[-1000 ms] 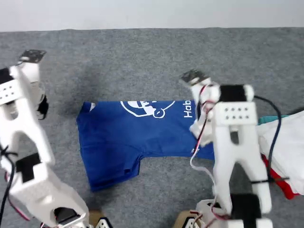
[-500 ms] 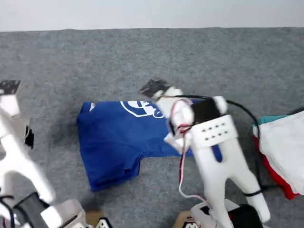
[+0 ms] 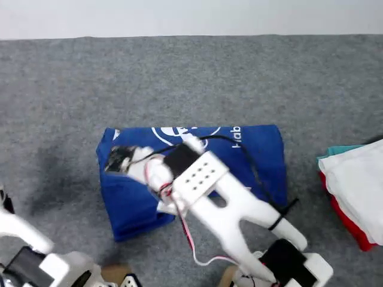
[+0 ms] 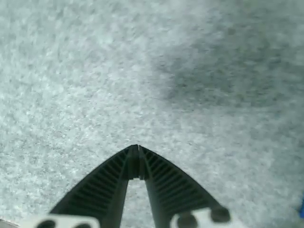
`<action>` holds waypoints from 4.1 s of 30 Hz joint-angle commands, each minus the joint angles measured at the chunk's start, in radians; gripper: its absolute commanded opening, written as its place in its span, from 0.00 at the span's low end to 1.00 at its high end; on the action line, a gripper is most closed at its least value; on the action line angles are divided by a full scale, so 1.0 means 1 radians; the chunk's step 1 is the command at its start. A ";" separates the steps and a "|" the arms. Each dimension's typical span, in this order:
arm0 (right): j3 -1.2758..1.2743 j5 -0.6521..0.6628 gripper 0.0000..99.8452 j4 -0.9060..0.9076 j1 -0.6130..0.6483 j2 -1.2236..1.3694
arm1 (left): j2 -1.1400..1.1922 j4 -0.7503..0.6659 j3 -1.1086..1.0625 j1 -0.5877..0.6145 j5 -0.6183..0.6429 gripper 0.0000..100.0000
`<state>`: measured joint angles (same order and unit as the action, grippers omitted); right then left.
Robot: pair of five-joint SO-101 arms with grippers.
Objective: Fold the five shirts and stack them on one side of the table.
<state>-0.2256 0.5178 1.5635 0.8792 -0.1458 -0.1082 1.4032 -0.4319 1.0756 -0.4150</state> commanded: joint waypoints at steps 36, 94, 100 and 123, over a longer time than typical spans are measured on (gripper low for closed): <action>-0.110 0.236 0.22 -0.318 0.236 0.203 | 0.135 -0.063 0.067 0.023 -0.006 0.00; 0.311 0.281 0.01 -0.303 -0.008 0.433 | 0.137 -0.063 0.064 0.080 -0.051 0.00; 0.341 0.282 0.01 -0.314 -0.056 0.444 | 0.137 -0.063 0.064 0.080 -0.051 0.00; 1.223 0.279 0.04 -0.019 -0.196 1.030 | 0.137 -0.058 0.064 0.080 -0.051 0.00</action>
<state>0.8546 0.7925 1.5037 0.7104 0.8669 0.0330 1.3541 -0.3951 1.1600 -0.4580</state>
